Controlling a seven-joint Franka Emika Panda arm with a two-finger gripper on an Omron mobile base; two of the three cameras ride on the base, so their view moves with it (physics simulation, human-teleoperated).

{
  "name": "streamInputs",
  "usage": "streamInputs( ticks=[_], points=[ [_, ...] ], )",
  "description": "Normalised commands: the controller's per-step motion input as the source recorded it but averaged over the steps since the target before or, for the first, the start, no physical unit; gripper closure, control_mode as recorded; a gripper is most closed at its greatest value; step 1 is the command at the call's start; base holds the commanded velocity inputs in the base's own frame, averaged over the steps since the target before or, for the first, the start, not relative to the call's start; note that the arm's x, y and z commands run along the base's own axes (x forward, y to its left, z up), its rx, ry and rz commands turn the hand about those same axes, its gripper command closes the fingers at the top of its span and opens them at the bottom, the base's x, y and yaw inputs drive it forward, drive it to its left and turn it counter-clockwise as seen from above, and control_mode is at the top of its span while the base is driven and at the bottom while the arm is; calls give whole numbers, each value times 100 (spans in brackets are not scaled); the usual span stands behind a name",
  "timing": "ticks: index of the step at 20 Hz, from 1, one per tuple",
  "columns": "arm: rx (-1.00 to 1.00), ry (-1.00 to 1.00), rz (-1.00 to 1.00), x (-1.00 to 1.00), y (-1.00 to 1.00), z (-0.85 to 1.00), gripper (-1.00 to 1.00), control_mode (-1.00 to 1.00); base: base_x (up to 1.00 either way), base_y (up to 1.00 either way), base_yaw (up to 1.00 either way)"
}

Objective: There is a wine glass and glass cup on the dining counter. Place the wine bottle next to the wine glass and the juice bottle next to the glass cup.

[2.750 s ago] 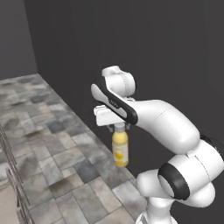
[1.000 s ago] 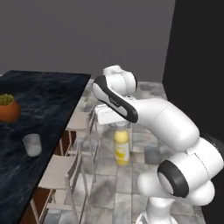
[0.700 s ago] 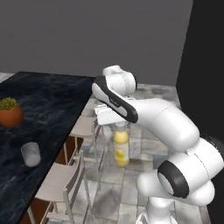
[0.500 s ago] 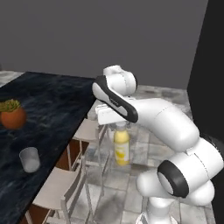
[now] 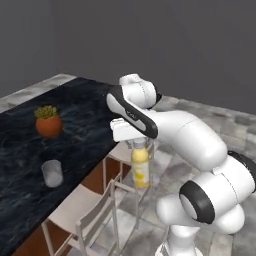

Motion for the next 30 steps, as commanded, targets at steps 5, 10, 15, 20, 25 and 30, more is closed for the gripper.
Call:
streamInputs(
  ticks=[5, 10, 15, 20, 25, 30],
  points=[
    [0, 0, 0, 0, 0, 0, 100, 100, 49, -10, 43],
    [0, 0, 0, 0, 0, 0, 100, 100, 58, -22, 24],
    [0, 0, 0, 0, 0, 0, 100, 100, 64, -27, 13],
    [0, 0, 0, 0, 0, 0, 100, 100, 62, -24, 16],
    [0, 0, 0, 0, 0, 0, 100, 100, 40, -9, 16],
    [0, 0, 0, 0, 0, 0, 100, 100, 31, 0, 20]
  ],
)
